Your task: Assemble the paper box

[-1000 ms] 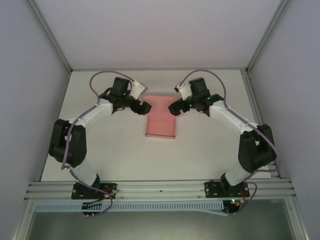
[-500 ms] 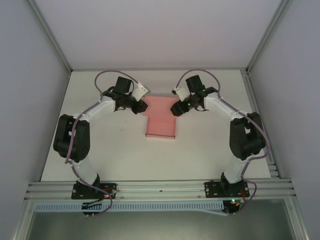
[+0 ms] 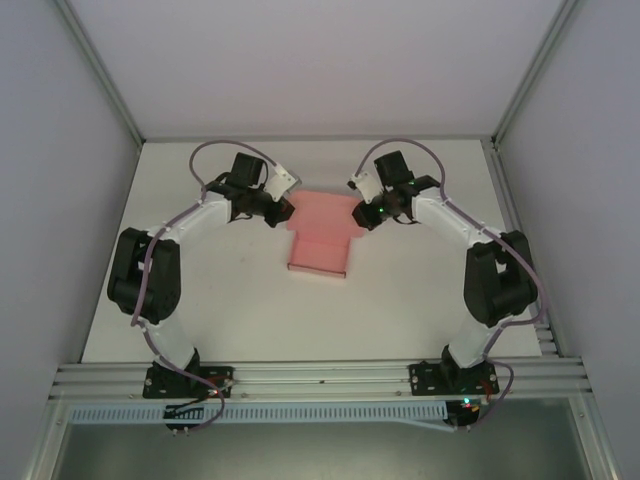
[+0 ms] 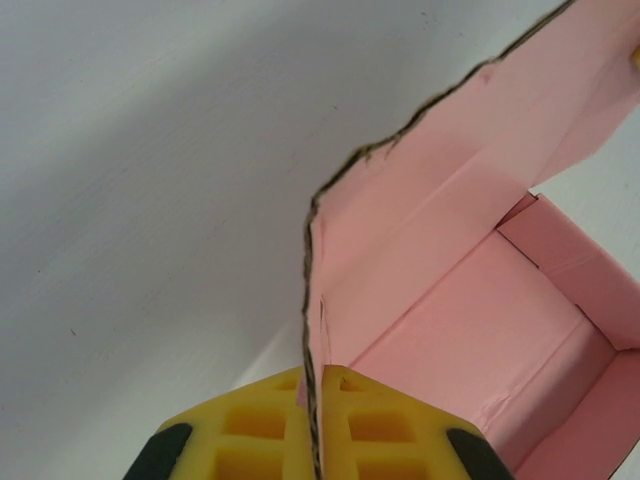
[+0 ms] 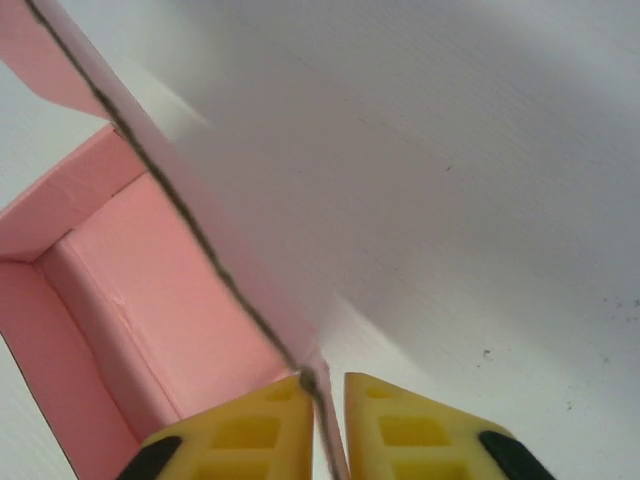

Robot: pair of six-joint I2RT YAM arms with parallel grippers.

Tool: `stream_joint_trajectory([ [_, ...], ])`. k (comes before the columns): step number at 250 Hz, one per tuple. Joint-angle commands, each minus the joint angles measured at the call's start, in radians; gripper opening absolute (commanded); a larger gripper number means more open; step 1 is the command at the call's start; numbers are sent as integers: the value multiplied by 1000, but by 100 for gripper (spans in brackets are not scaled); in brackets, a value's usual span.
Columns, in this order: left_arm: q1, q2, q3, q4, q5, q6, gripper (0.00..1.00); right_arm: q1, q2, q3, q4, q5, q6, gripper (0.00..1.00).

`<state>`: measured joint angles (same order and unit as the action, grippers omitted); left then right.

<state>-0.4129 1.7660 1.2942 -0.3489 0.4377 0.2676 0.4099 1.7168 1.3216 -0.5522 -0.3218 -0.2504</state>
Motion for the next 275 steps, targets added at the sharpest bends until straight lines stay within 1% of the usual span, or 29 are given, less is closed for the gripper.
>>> stream_joint_trajectory([
  [1, -18, -57, -17, 43, -75, -92, 0, -5, -40, -29, 42, -21, 60, 8],
  [12, -31, -68, -27, 57, -110, -120, 0, -2, -44, -35, 54, -26, 84, 3],
  [30, -58, -81, -36, 72, -195, -175, 0, 4, -50, -45, 91, 5, 153, 0],
  [45, -85, -88, -37, 80, -290, -224, 0, 17, -56, -57, 124, 44, 208, 0],
  [83, -153, -106, -60, 145, -565, -489, 0, 81, -73, -87, 217, 284, 375, 0],
  [117, -215, -105, -82, 209, -772, -671, 0, 102, -71, -107, 317, 411, 600, 0],
  [123, -222, -105, -83, 213, -792, -696, 0, 106, -68, -109, 334, 435, 630, 0],
  [142, -239, -103, -81, 230, -836, -774, 0, 126, -54, -114, 386, 483, 700, 0],
  [166, -245, -111, -100, 283, -850, -858, 0, 154, -44, -122, 458, 517, 765, 0],
  [188, -246, -119, -136, 353, -841, -921, 0, 176, -38, -121, 493, 553, 792, 0],
  [201, -244, -112, -138, 388, -808, -923, 0, 181, -31, -118, 505, 552, 801, 0],
  [214, -244, -95, -119, 390, -792, -929, 0, 188, -28, -122, 518, 553, 808, 0],
  [241, -244, -59, -86, 390, -787, -913, 0, 193, -18, -130, 532, 543, 799, 0],
  [275, -239, -38, -118, 478, -726, -863, 0, 194, -8, -166, 572, 562, 769, 0],
])
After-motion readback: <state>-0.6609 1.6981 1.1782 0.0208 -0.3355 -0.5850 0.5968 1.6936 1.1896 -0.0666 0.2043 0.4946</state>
